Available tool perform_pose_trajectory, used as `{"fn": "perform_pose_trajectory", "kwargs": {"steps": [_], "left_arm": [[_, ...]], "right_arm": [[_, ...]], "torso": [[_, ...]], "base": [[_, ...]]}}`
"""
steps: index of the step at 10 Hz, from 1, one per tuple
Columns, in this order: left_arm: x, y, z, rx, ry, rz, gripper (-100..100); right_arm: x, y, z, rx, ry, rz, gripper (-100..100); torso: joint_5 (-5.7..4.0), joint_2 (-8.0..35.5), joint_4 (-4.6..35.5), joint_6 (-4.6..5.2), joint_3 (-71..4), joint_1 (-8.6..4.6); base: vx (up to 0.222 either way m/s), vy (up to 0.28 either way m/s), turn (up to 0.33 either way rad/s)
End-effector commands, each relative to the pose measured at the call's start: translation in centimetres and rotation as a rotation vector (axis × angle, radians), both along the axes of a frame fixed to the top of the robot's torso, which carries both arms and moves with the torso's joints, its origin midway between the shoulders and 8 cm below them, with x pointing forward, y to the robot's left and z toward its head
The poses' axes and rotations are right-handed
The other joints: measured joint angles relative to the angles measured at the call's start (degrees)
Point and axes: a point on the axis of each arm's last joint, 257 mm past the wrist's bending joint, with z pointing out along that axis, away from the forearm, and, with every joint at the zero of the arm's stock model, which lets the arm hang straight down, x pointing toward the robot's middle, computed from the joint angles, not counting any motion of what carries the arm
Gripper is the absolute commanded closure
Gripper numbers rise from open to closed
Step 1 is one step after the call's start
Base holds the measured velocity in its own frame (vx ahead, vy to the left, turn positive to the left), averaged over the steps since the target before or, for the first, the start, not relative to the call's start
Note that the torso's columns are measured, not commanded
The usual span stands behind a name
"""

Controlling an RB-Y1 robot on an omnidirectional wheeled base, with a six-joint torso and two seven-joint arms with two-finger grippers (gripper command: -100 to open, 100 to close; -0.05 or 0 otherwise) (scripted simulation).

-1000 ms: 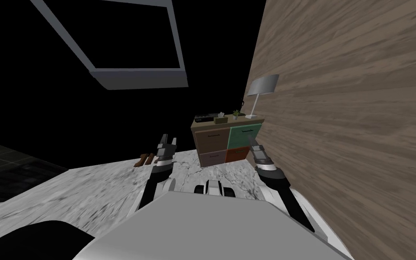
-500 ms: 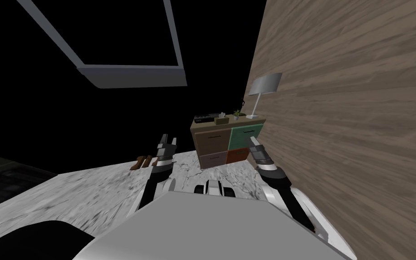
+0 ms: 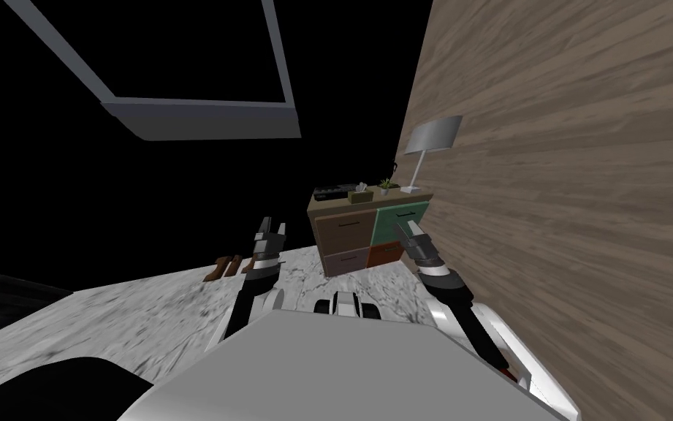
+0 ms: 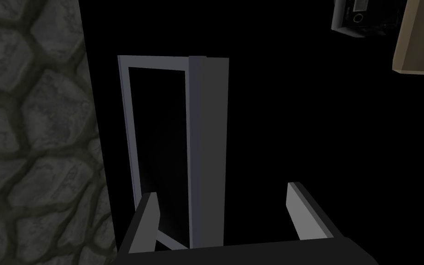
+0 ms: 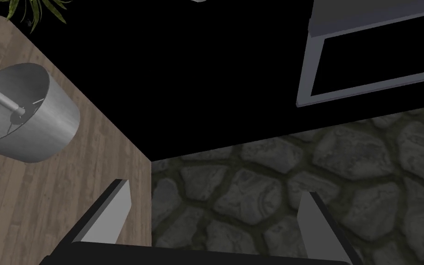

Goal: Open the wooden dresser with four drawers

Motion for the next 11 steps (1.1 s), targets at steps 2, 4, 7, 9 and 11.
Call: {"fn": "perform_pose_trajectory", "kwargs": {"steps": [2,4,7,9,11], "left_arm": [[0.0,0.0,0.0,0.000,0.000,0.000,0],[0.0,0.0,0.0,0.000,0.000,0.000,0],[0.0,0.0,0.0,0.000,0.000,0.000,0],[0.0,0.0,0.0,0.000,0.000,0.000,0],[0.0,0.0,0.0,0.000,0.000,0.000,0]], "right_arm": [[0.1,-0.2,-0.4,-0.125,-0.031,-0.068,-100],[0.3,-0.4,-0.8,-0.214,-0.051,-0.112,-100],[0.4,-0.6,-1.2,-0.314,-0.076,-0.166,-100],[0.6,-0.9,-1.7,-0.403,-0.096,-0.210,-100],[0.8,-1.2,-2.3,-0.483,-0.112,-0.248,-100]], "torso": [[0.01,0.0,0.0,0.01,0.0,0.05],[0.03,-0.1,0.0,0.01,-0.1,0.11],[-0.01,0.0,0.0,0.01,0.0,0.01],[0.03,-0.1,0.0,0.01,-0.1,0.12],[-0.01,0.0,0.0,0.00,0.0,-0.05]], "base": [[0.054,0.043,-0.039],[0.067,0.059,-0.028],[0.040,0.036,-0.019],[0.062,0.060,-0.028],[0.043,0.041,-0.012]]}}
